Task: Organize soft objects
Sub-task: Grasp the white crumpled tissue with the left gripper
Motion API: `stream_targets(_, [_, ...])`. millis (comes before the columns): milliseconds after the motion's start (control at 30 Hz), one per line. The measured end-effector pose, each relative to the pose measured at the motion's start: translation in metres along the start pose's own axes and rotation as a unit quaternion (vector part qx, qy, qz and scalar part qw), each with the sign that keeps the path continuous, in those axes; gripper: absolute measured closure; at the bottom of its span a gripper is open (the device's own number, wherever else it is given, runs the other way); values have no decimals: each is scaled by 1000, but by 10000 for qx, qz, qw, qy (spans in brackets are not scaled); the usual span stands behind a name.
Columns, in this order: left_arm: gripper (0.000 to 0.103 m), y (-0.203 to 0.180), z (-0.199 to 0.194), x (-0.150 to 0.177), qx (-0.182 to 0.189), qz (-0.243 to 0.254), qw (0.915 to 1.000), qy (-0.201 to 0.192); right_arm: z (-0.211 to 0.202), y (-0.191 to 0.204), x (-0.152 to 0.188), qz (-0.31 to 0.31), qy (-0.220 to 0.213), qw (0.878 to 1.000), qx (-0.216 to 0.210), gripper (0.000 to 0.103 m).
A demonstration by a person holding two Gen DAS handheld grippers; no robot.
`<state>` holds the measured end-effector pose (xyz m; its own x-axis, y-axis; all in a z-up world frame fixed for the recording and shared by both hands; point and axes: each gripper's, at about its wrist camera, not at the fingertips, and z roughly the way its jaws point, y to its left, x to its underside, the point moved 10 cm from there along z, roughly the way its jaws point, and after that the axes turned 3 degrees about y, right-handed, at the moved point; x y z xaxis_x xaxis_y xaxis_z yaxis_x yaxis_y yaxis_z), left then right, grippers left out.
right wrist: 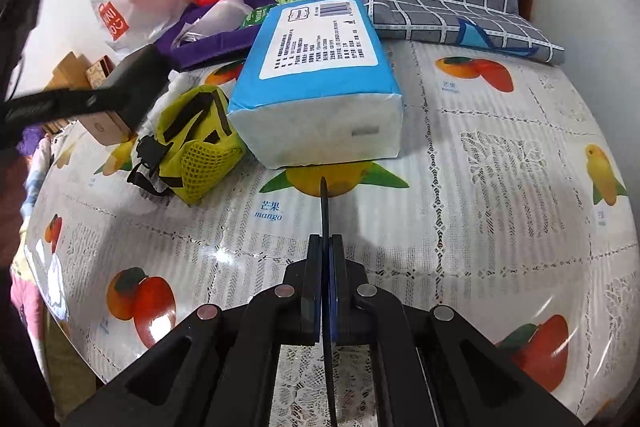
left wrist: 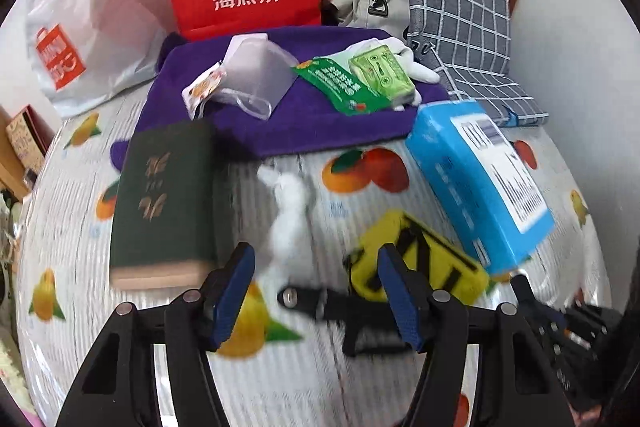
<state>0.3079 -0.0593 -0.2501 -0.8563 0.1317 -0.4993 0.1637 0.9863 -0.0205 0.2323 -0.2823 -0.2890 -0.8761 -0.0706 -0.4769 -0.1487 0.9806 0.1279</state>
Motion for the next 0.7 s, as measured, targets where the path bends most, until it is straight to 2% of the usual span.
stream_targets(67, [47, -1, 9, -10, -171, 134, 9998, 40, 1, 0, 0, -28, -25, 10000, -36, 100])
stream_targets(133, [48, -6, 17, -15, -215, 290, 9993, 106, 0, -2, 1, -25, -41, 9999, -101, 100])
stream_targets(267, [56, -11, 36, -17, -381, 484, 9975, 351, 0, -3, 1, -55, -51, 9997, -240, 100])
stream_targets(700, [58, -15, 69, -11, -541, 530, 9944, 742, -3, -3, 2, -409, -115, 9990, -161, 99])
